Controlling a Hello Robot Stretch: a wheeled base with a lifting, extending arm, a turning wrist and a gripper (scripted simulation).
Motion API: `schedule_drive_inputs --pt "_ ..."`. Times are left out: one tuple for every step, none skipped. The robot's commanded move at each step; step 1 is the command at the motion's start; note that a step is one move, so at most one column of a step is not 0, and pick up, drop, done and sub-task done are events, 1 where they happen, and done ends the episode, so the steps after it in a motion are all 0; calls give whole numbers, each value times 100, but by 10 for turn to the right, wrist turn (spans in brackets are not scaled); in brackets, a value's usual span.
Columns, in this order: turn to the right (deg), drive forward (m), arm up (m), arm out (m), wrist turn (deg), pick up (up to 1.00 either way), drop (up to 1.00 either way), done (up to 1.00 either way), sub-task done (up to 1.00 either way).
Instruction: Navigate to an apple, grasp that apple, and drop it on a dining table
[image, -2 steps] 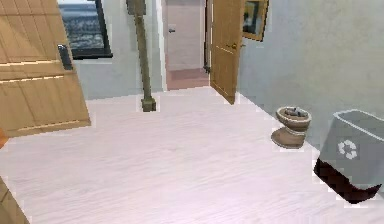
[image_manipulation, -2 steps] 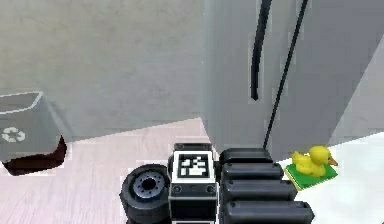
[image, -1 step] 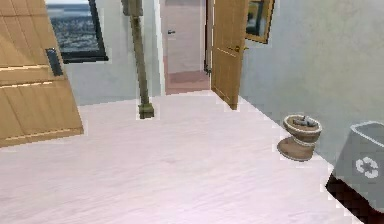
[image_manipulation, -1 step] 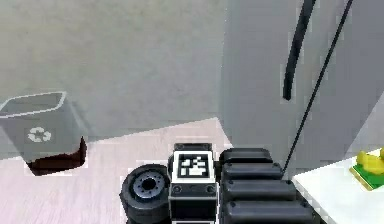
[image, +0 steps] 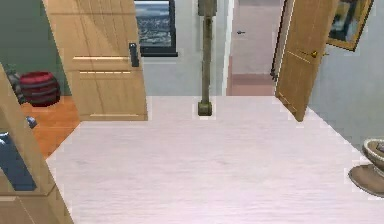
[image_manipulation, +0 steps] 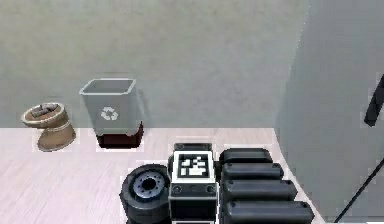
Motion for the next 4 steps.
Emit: schedule_drive_inputs --pt "0 100 0 0 0 0 0 0 0" --pt "0 5 0 0 0 0 0 0 0" --pt "-390 0 0 0 0 0 0 0 0" --pt "0 50 0 0 0 0 0 0 0"
